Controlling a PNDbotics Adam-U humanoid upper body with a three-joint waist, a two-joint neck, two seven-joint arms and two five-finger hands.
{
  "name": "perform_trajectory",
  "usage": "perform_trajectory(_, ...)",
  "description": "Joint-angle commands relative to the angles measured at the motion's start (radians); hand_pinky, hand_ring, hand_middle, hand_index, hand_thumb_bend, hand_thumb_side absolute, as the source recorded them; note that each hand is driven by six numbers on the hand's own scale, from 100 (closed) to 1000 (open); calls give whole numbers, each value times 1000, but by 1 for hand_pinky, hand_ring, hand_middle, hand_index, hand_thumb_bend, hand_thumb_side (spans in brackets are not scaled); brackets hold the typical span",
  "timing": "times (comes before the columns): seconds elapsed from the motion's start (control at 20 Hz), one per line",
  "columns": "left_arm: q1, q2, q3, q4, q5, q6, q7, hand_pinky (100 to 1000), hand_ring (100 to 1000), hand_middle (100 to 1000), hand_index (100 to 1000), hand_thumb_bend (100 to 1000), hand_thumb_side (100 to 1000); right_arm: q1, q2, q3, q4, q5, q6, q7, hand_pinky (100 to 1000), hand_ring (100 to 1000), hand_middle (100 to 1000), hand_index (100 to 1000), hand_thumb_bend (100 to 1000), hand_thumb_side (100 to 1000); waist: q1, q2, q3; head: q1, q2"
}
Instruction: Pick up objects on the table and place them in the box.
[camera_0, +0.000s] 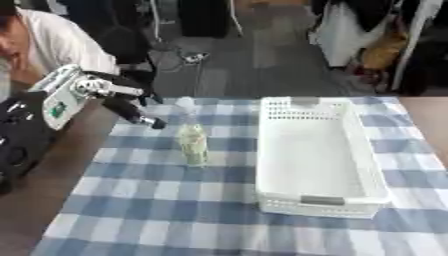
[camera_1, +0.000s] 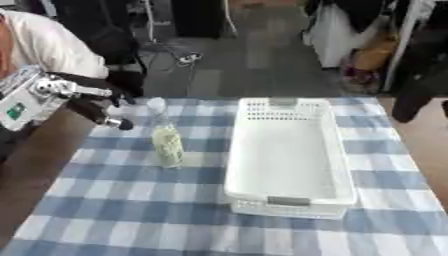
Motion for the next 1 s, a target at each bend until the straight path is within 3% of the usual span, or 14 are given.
perform_trajectory(0.05, -33, 7, 15, 32, -22, -17, -25, 1000, 913, 1000, 1000, 1000, 768, -18, -9, -4, -11, -4, -1, 1, 355, 383, 456, 646, 100, 926, -2, -7, -1, -4, -9)
perform_trajectory(0.15, -41, -10, 20, 52, -21, -28, -23, 999, 905, 1000, 1000, 1000, 804, -18, -8, -4, -11, -4, -1, 2, 355, 383, 456, 646, 100, 926, -3, -6, -1, -3, -9)
perform_trajectory(0.2, -45, -17, 22, 60, -18, -33, -15, 993, 895, 1000, 1000, 1000, 877, -19, -8, -4, -11, -4, -1, 2, 356, 383, 456, 646, 100, 926, -4, -5, -2, -3, -9)
perform_trajectory(0.3, -51, -33, 23, 74, -12, -46, 10, 988, 888, 998, 1000, 1000, 896, -21, -6, -3, -11, -4, -1, 2, 356, 383, 456, 646, 100, 925, -4, -4, -3, -2, -9)
perform_trajectory(1.0, -71, -121, 28, 136, -48, -110, 155, 977, 872, 993, 1000, 1000, 908, -48, 14, -3, -11, -21, 6, 5, 357, 385, 458, 646, 100, 920, -4, 6, -25, 15, -10)
